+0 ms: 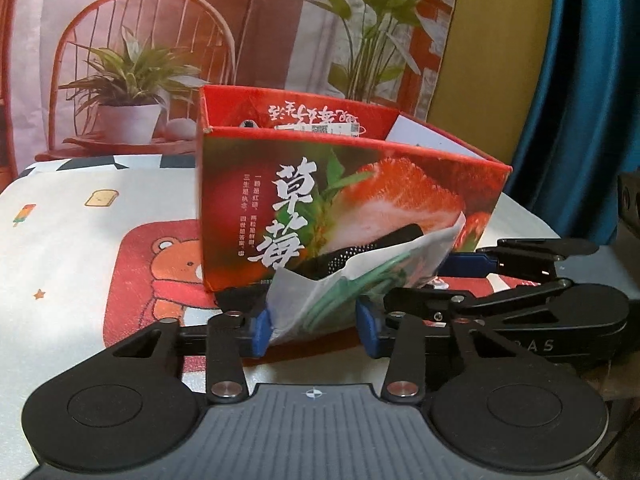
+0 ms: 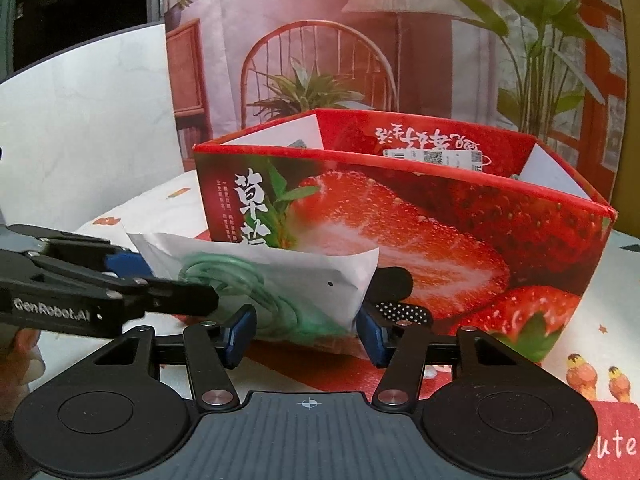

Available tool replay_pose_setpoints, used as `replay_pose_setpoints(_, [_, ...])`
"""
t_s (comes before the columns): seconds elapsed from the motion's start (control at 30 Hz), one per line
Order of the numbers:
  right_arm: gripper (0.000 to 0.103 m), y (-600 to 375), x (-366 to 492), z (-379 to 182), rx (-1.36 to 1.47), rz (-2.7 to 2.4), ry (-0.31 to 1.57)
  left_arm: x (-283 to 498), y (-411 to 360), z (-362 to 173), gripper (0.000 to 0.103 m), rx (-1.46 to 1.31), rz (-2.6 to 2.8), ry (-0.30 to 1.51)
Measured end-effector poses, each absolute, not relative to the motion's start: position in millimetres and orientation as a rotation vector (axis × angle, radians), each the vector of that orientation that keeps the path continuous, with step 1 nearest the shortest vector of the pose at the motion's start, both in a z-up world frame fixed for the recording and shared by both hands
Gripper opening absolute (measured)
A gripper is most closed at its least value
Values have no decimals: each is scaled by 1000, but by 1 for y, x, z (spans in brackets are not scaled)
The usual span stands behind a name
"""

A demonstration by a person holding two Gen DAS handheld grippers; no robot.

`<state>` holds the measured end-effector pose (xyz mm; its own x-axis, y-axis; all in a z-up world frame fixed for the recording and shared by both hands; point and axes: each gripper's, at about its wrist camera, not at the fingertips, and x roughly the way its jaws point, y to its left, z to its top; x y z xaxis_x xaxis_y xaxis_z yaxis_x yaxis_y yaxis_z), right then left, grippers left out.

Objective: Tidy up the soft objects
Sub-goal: 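Close both grippers on the white sheet with green cord and lift it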

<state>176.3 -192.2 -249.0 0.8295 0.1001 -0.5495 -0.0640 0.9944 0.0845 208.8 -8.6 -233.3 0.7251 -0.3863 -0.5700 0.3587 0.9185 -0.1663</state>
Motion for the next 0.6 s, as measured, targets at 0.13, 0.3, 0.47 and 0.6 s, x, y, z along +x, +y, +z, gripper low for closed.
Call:
replay_pose_setpoints(0.13, [52, -191, 177, -249, 66, 94, 583, 206, -6, -235, 36, -58, -401, 632])
replay_pose_setpoints(0.3, [57, -195, 180, -248, 65, 71, 572, 206, -2, -236, 35, -72, -386, 642])
replay_pose_setpoints(0.47, [58, -195, 185, -249, 65, 82, 571, 207, -3, -236, 35, -78, -379, 641])
replay_pose_setpoints(0.6, [57, -192, 186, -249, 59, 110, 564, 207, -4, -237, 33, -82, -381, 639])
